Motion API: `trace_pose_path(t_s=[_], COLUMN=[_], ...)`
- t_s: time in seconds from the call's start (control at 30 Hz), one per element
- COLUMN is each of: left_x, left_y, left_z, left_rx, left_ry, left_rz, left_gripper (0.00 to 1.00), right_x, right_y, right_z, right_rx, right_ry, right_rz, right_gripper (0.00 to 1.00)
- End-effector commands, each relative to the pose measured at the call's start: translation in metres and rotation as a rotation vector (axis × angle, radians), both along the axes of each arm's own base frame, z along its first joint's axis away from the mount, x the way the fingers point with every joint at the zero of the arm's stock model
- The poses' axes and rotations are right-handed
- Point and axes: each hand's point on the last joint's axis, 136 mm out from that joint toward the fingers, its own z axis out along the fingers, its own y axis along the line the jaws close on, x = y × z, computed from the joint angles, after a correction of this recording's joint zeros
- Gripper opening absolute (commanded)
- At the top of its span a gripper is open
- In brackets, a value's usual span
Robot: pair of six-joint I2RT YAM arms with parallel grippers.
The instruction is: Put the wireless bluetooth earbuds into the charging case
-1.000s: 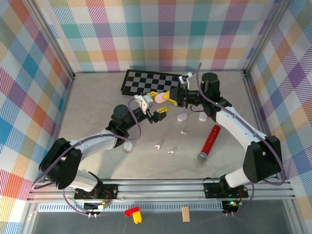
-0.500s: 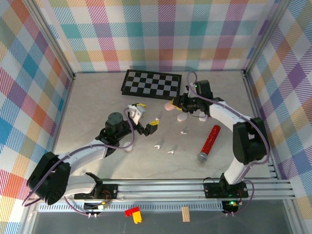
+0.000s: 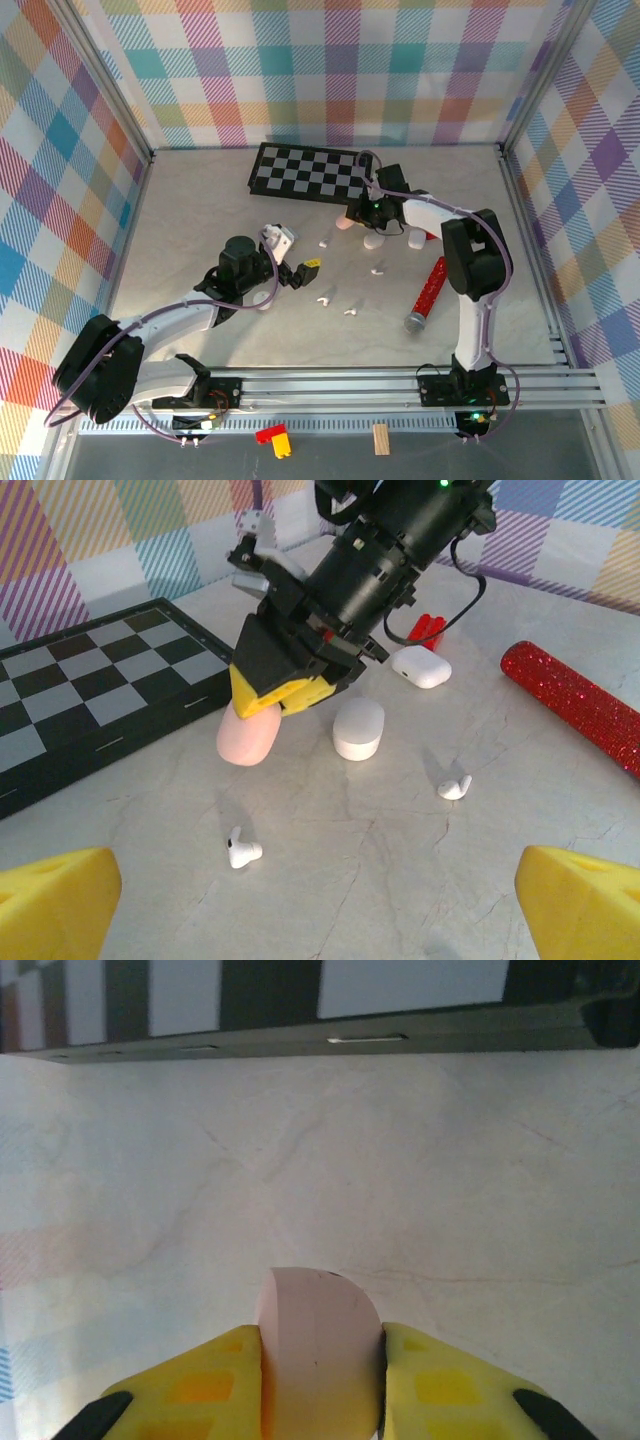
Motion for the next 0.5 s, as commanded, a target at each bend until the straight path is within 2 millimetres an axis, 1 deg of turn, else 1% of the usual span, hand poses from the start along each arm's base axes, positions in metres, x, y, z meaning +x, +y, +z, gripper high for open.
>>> trace_pose_path(t_s=[0.0,0.07,0.1,0.13,0.2,0.27,0.33,0.4,0.47], left_x=[0.005,0.006,0.007,0.007,0.008,0.011,0.013,0.014,0.017], left_y=[0.004,0.004,0.004,0.004,0.005,0.008,0.012,0.016,0.020], left_z=[-0.003,-0.003,-0.003,-0.003,-0.002,-0.001,-0.002,-0.002,-0.002], left_rx=[0.018,0.016,0.016,0.015,0.011,0.006,0.006,0.006,0.007], left_ry=[-0.008,-0.006,-0.006,-0.007,-0.002,0.006,0.019,0.024,0.037], left_rz=[0.014,0.014,0.015,0.016,0.025,0.052,0.079,0.105,0.142], left_gripper=[1.00,1.00,1.00,1.00,1.00,1.00,1.00,1.00,1.00], right_x=[0.006,0.006,0.006,0.007,0.007,0.008,0.006,0.004,0.001], right_y=[-0.002,-0.003,-0.004,-0.005,-0.008,-0.014,-0.019,-0.028,-0.042], right_z=[-0.006,-0.010,-0.010,-0.008,0.000,0.014,0.026,0.037,0.044], right_rx=[-0.045,-0.059,-0.065,-0.071,-0.093,-0.126,-0.160,-0.205,-0.264], right_ry=[-0.006,-0.002,-0.004,-0.011,-0.035,-0.077,-0.116,-0.152,-0.186], right_rz=[0.009,0.011,0.013,0.014,0.018,0.024,0.034,0.032,-0.001], right_gripper=[0.23,0.28,0.32,0.38,0.49,0.58,0.63,0.67,0.69])
